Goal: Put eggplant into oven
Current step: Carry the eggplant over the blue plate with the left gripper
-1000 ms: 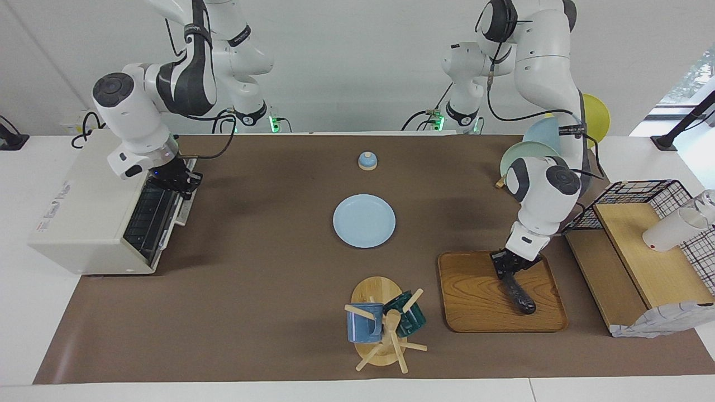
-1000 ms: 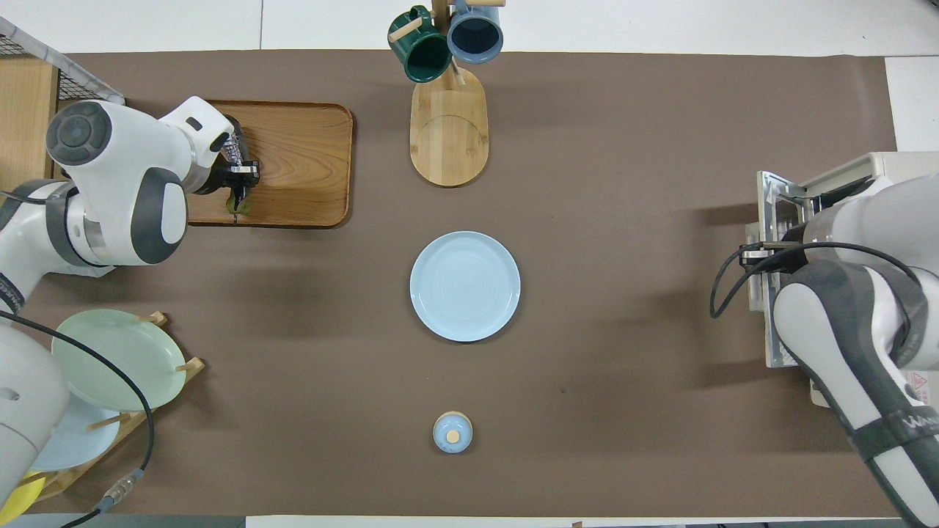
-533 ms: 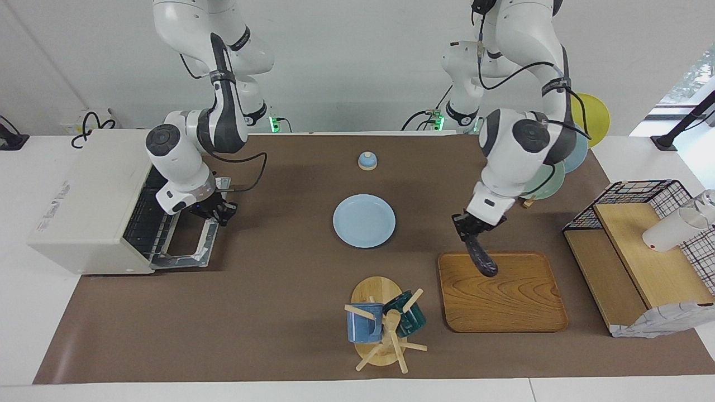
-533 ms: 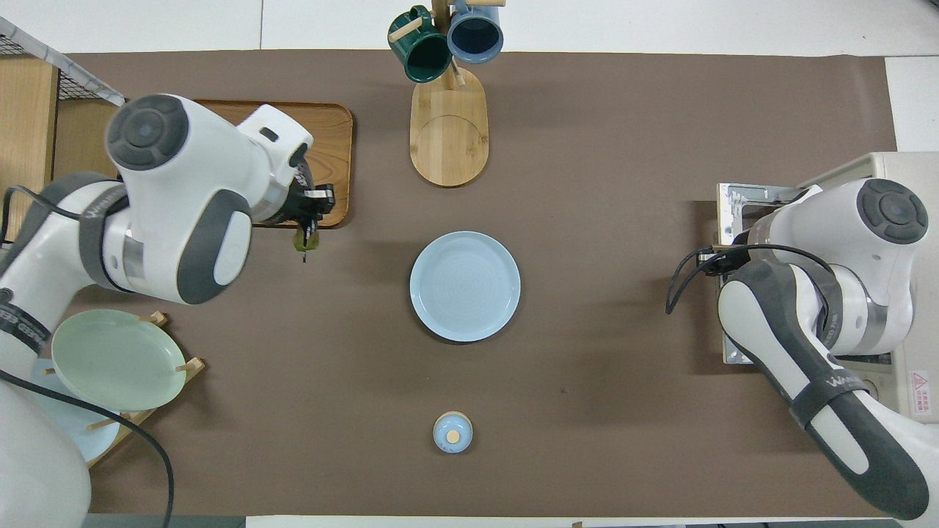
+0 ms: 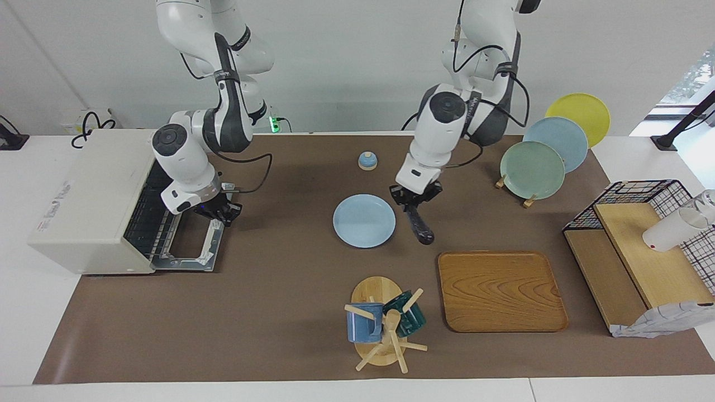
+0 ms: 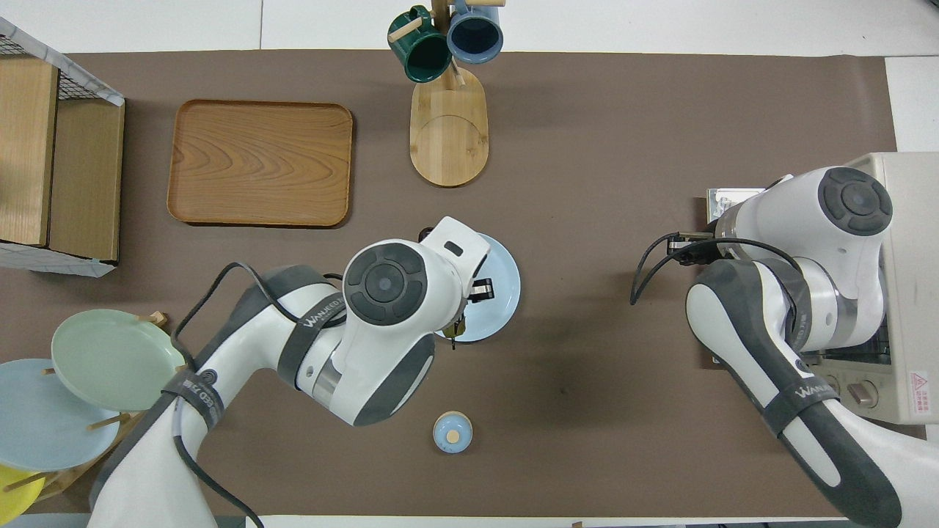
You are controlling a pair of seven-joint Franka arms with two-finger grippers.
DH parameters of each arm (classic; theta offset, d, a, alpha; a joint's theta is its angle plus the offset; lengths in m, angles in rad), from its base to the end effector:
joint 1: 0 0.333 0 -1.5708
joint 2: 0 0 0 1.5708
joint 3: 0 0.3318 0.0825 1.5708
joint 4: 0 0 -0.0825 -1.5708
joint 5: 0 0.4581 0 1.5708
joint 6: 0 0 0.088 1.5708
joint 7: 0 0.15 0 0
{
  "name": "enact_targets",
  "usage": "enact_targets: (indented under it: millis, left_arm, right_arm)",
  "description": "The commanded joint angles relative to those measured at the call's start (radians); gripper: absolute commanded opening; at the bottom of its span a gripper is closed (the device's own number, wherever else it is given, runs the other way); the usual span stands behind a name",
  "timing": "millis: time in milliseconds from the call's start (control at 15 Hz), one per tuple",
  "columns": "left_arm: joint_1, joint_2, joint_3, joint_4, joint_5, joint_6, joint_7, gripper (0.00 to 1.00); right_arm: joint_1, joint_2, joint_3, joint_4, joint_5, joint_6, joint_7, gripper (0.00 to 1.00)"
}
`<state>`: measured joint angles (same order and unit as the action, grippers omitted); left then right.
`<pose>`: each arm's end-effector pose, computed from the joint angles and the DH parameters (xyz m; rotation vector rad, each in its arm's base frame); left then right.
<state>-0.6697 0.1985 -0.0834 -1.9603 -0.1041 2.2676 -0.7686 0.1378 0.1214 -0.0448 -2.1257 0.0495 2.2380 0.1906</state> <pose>0.4905 -0.4670 0.3178 2.9918 0.1205 0.0152 0.6147 0.0604 0.2793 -3.1034 0.1991 0.0210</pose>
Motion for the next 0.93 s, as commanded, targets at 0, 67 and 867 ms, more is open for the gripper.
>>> enact_targets:
  millis: [0,67,867]
  left_arm:
    - [-0.045,0.06,0.022,-0.019,-0.016,0.108,-0.027,0.0]
    - [-0.045,0.071,0.022,-0.019,-0.016,0.124,-0.028,0.0]
    - [0.229,-0.059,0.025,0.062,-0.016,-0.195,0.228,1.0]
  right_arm:
    - [0.02,0.024,-0.007,0.049,-0.016,-0.026,0.015,0.0]
    - [0.023,0.024,-0.007,0.049,-0.016,-0.024,0.015,0.0]
    - [0.216,0.064,-0.007,0.176,-0.014,-0.063,0.166,0.19]
